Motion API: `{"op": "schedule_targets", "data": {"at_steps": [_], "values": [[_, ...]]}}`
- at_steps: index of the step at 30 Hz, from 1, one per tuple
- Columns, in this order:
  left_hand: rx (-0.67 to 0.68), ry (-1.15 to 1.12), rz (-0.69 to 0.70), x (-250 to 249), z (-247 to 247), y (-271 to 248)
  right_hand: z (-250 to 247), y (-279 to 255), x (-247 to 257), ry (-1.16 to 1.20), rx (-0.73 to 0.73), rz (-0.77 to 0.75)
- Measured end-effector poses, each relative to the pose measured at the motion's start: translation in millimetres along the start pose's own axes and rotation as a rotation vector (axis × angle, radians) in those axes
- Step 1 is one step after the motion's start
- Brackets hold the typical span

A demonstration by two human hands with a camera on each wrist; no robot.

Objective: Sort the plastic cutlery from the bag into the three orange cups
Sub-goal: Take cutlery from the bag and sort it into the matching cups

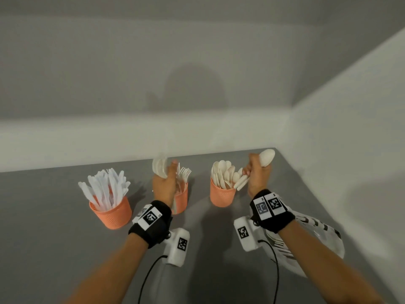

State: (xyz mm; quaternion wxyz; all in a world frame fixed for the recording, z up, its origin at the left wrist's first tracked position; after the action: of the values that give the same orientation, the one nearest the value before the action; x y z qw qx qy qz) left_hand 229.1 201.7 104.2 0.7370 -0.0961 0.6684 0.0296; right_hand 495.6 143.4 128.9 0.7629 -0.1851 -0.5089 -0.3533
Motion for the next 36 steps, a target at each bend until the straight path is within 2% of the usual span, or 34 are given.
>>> {"op": "schedule_targets", "data": {"at_steps": [4,8,11,14,19,22,24,27,29,32,34,36], "values": [[-0.077,-0.129,0.067,-24,-9,21,4,18,-4,-0.001,-0.048,-0.034],[-0.107,-0.225,0.105,-41,-8,33,7,23,-20,-0.146,-0.066,-0.027],[-0.078,-0.273,0.091,-37,2,37,10,22,-32,-0.242,-0.067,0.005],[-0.041,-0.227,0.095,-32,17,35,13,20,-39,-0.307,-0.071,0.019],[0.007,-0.014,0.148,-20,36,37,15,19,-48,-0.431,-0.028,-0.03],[0.063,0.278,0.196,-8,39,38,14,19,-49,-0.586,0.028,-0.151],[0.099,0.536,0.321,-6,40,37,16,19,-43,-0.73,0.045,-0.248],[0.132,0.872,0.493,-5,48,36,18,22,-41,-0.936,0.075,-0.303],[0.109,0.898,0.486,-4,47,41,18,24,-43,-0.882,0.099,-0.295],[0.11,0.785,0.428,-5,45,40,21,26,-44,-0.774,0.146,-0.278],[0.117,0.749,0.432,-11,44,34,30,24,-45,-0.813,0.239,-0.329],[0.107,0.745,0.478,-18,43,30,40,20,-46,-0.931,0.327,-0.445]]}}
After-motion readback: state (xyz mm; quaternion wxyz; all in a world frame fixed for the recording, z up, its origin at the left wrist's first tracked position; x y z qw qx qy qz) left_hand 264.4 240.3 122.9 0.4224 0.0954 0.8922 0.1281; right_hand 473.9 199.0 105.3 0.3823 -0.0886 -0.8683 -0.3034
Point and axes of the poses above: each hand's wrist, its own y-axis towards the middle knuckle, its own z-axis out of the palm, x = y × z, the point moved 8 cm from there along y, towards the middle knuckle, and after that the axes turned 4 degrees about -z, right-handed, at the moved point
